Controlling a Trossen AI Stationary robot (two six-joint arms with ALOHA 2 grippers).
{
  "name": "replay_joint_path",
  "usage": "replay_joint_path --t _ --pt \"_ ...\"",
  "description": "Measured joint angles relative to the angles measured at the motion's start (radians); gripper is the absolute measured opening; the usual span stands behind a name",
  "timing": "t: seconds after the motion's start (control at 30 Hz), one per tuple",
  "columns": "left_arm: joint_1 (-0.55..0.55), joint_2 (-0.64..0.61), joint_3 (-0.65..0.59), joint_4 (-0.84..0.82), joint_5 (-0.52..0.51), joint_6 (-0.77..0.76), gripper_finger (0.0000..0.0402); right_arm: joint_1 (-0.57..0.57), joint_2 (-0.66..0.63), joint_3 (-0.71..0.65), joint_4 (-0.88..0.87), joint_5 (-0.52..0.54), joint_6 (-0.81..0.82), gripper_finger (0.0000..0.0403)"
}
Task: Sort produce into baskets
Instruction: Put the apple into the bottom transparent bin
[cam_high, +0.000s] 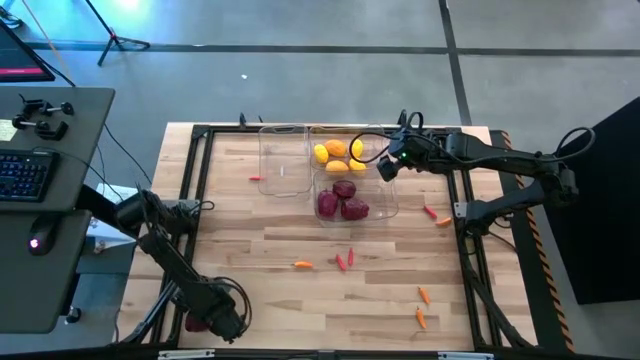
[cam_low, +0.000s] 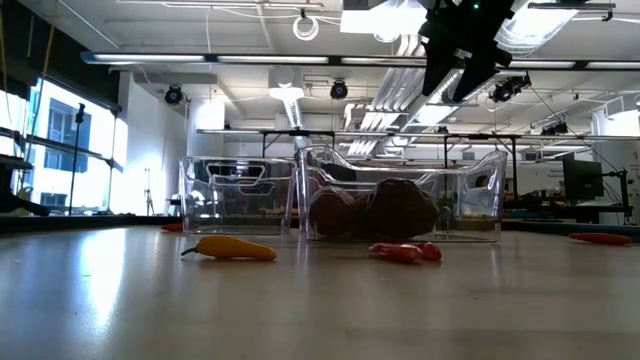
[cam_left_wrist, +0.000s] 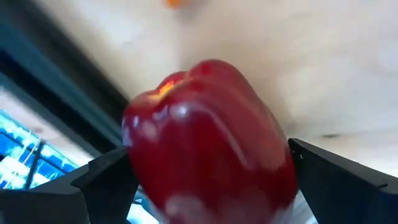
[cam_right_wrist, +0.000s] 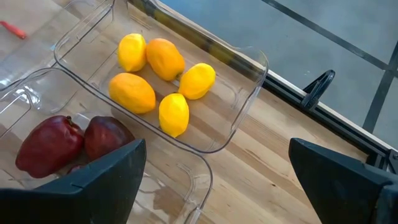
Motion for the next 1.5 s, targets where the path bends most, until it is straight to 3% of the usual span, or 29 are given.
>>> replay_joint_path --t 0.13,0.3,0.37,0.47,0.67,0.83,1.0,1.17,1.37,1.5 --pt "0.001 0.012 0.000 0.076 -0.009 0.045 0.0358 0.000 0.000 0.000 0.000 0.000 0.000 0.0383" --pt "0.025 -0.033 0.001 0.116 -0.061 0.062 0.0285 0.000 0.000 0.000 0.008 0.000 0.000 0.0383" --pt "0.040 -0.082 0.019 0.113 -0.109 0.063 0.0273 0.000 0.000 0.000 0.006 0.000 -0.004 0.0383" --pt "0.068 -0.184 0.063 0.114 -0.258 0.075 0.0273 0.000 0.000 0.000 0.007 -0.001 -0.026 0.0383" --pt "0.205 -0.386 0.108 0.066 -0.725 0.129 0.0290 0.000 0.000 0.000 0.007 -0.001 -0.004 0.0383" --pt "0.467 -0.418 0.106 0.054 -0.852 0.437 0.0300 0.000 0.000 0.000 0.021 -0.002 0.049 0.0383" --pt "0.768 -0.393 0.108 0.380 -0.809 0.887 0.0302 0.000 0.000 0.000 0.023 0.008 0.075 0.0383" --pt "0.998 -0.322 0.108 0.676 -0.627 1.161 0.0303 0.000 0.000 0.000 0.023 0.015 0.165 0.0383" --pt "1.084 -0.177 0.163 0.800 -0.409 1.329 0.0304 0.002 -0.031 0.000 0.029 0.016 0.253 0.0383" --pt "1.089 -0.057 0.266 0.795 -0.336 1.460 0.0305 0.002 -0.073 0.000 0.062 0.019 0.271 0.0383"
